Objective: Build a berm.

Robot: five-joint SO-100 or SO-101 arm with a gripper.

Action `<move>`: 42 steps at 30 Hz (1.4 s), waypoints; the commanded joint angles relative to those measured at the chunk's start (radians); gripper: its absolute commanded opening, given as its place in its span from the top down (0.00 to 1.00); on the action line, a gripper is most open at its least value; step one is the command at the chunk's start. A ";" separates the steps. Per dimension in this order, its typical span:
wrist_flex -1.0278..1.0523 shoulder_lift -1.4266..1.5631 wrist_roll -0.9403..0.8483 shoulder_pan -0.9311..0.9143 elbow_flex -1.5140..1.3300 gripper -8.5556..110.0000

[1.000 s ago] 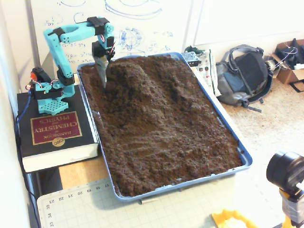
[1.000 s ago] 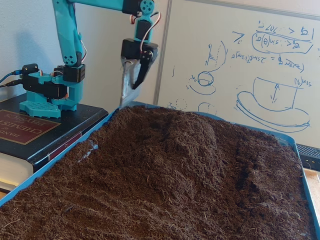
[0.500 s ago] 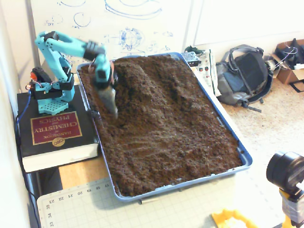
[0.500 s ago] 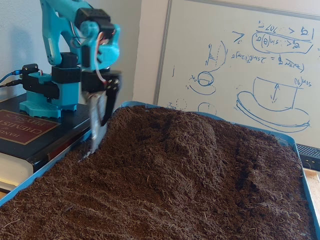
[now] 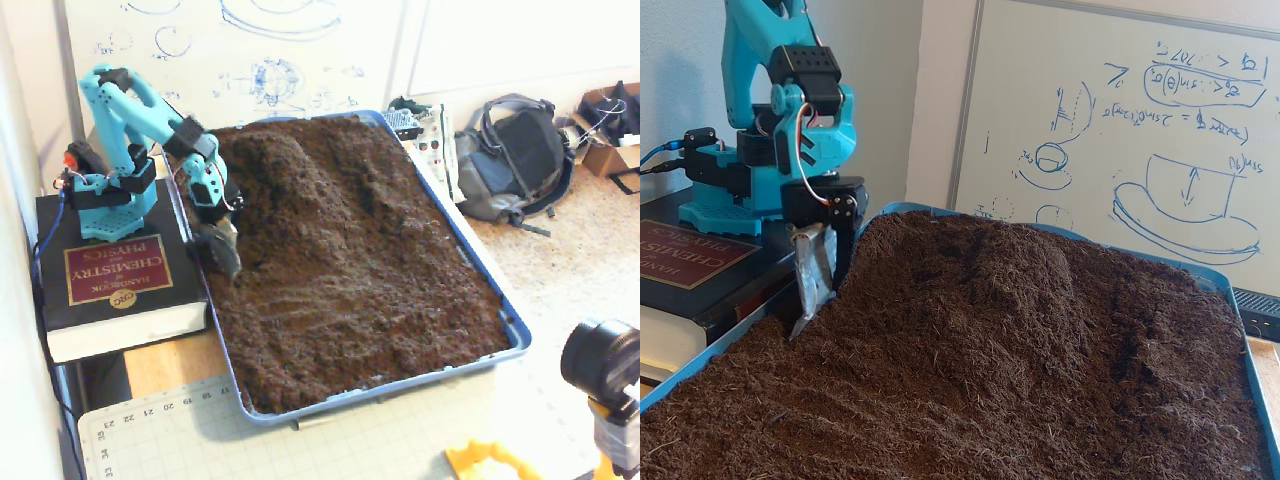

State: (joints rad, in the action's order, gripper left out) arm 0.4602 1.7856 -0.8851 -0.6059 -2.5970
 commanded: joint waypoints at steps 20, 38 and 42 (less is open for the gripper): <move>-0.291 -0.137 0.235 0.164 -0.025 0.92; -0.290 0.097 0.436 0.362 -0.040 0.93; -0.290 0.114 0.436 0.373 -0.034 0.93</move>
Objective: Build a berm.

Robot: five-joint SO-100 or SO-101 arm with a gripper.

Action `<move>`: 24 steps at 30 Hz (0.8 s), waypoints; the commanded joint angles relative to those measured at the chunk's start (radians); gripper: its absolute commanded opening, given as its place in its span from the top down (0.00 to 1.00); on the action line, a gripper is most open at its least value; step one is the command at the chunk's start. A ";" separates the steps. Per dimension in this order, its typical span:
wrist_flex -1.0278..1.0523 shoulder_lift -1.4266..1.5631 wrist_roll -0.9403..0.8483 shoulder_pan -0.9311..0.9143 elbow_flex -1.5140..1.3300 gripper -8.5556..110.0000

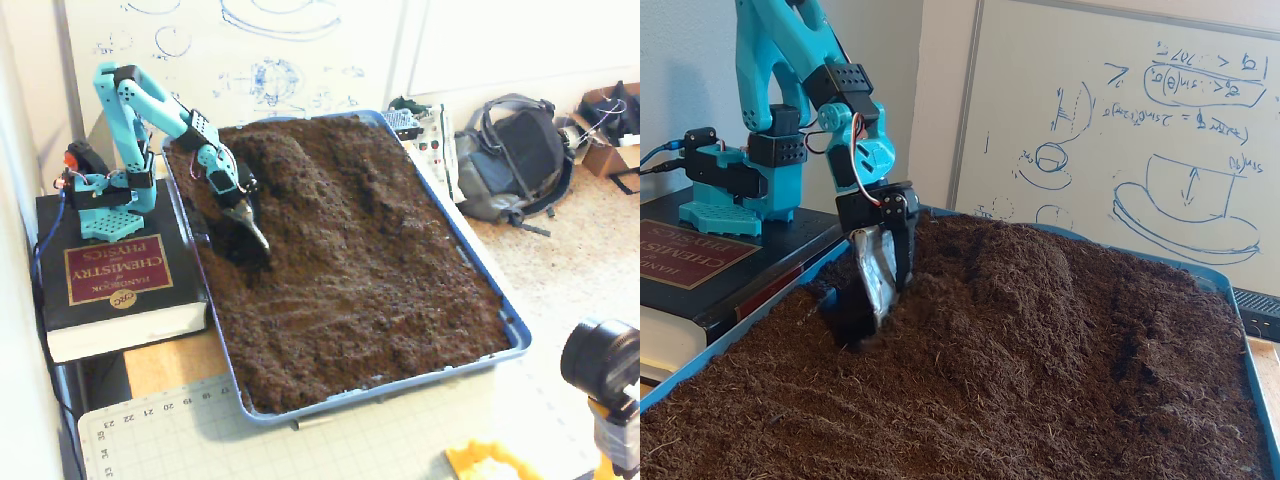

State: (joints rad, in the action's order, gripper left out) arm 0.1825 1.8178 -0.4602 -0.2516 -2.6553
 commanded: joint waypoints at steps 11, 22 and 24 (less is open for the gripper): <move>-0.025 -0.040 0.081 0.020 0.124 0.93; -0.026 -0.057 0.130 0.057 0.184 0.93; -0.017 -0.032 0.153 0.064 0.199 0.93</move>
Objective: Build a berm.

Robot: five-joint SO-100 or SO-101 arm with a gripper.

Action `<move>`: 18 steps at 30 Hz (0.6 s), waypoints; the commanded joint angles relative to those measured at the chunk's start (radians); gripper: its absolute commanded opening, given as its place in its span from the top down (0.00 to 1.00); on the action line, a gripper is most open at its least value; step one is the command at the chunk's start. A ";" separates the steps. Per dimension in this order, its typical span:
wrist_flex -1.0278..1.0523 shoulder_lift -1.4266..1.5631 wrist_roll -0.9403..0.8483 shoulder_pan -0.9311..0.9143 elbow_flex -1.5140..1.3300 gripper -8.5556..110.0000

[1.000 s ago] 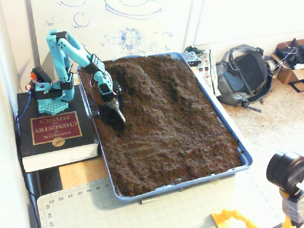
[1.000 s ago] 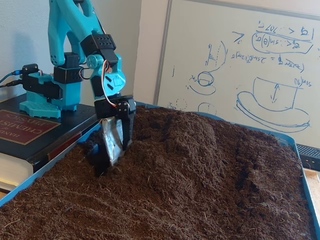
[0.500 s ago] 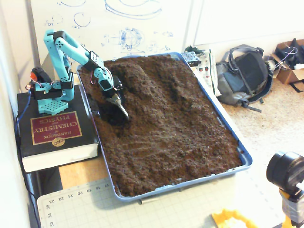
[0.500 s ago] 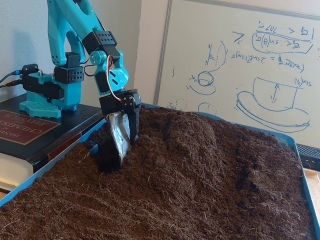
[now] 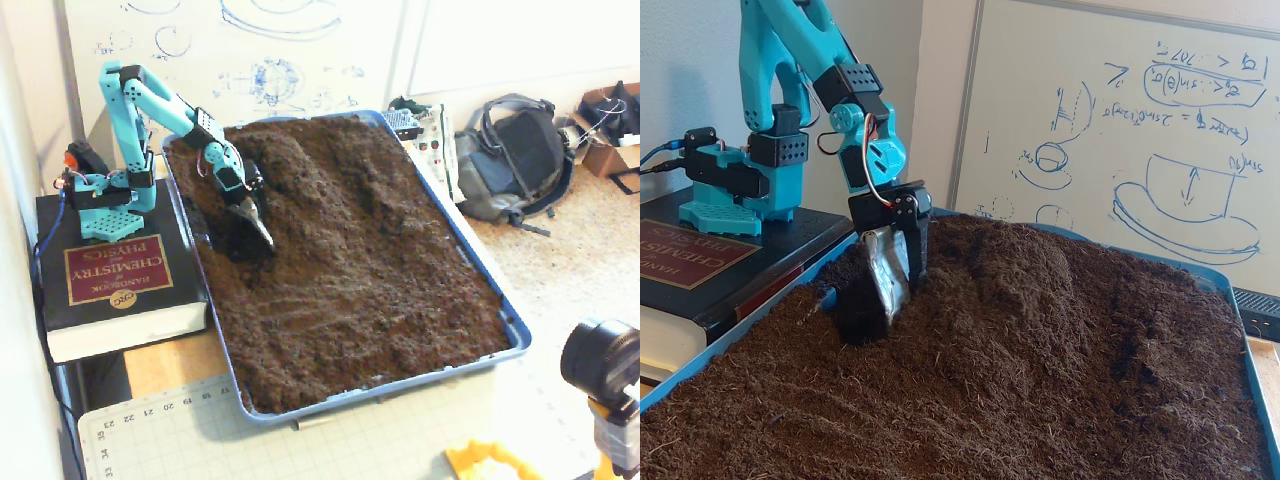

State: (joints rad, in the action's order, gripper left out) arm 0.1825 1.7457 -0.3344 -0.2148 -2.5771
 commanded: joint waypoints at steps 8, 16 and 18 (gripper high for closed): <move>-0.012 0.129 0.126 0.106 0.144 0.93; -0.012 0.186 0.147 0.152 0.137 0.93; -0.012 0.206 0.164 0.164 0.137 0.93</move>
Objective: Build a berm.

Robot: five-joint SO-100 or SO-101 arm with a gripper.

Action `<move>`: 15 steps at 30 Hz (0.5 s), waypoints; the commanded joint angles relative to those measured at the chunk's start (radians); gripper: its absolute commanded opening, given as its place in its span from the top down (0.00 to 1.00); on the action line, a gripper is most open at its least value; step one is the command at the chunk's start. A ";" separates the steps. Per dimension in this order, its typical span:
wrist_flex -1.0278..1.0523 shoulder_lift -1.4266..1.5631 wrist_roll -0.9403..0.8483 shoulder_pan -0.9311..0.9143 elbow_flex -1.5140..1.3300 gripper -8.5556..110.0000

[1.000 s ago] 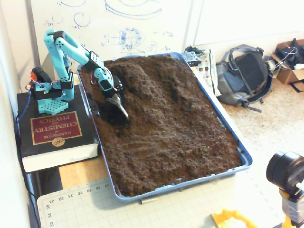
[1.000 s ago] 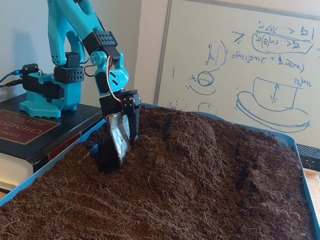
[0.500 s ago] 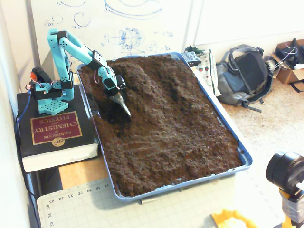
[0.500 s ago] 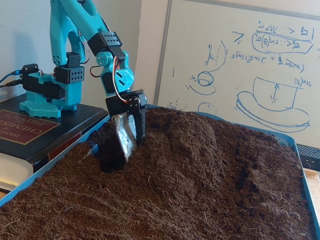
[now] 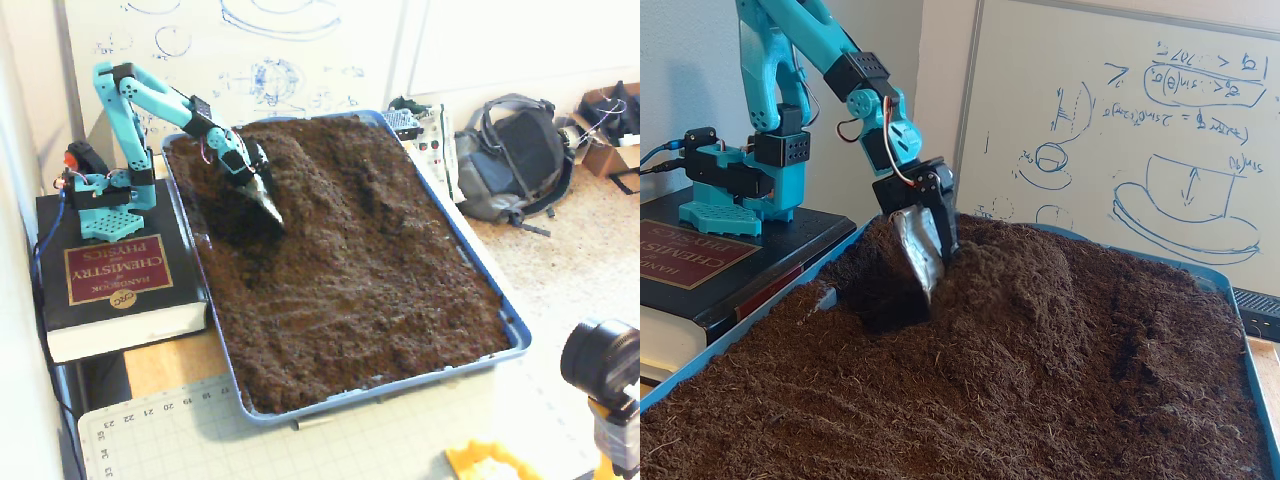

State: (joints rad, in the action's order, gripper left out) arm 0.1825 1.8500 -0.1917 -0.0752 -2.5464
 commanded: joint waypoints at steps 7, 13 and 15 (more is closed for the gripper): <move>-0.012 0.193 0.199 0.083 0.100 0.93; -0.012 0.253 0.290 0.138 0.110 0.93; -0.012 0.276 0.318 0.147 0.110 0.93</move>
State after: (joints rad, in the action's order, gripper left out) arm 0.1825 2.0356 0.0874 0.0552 -2.5403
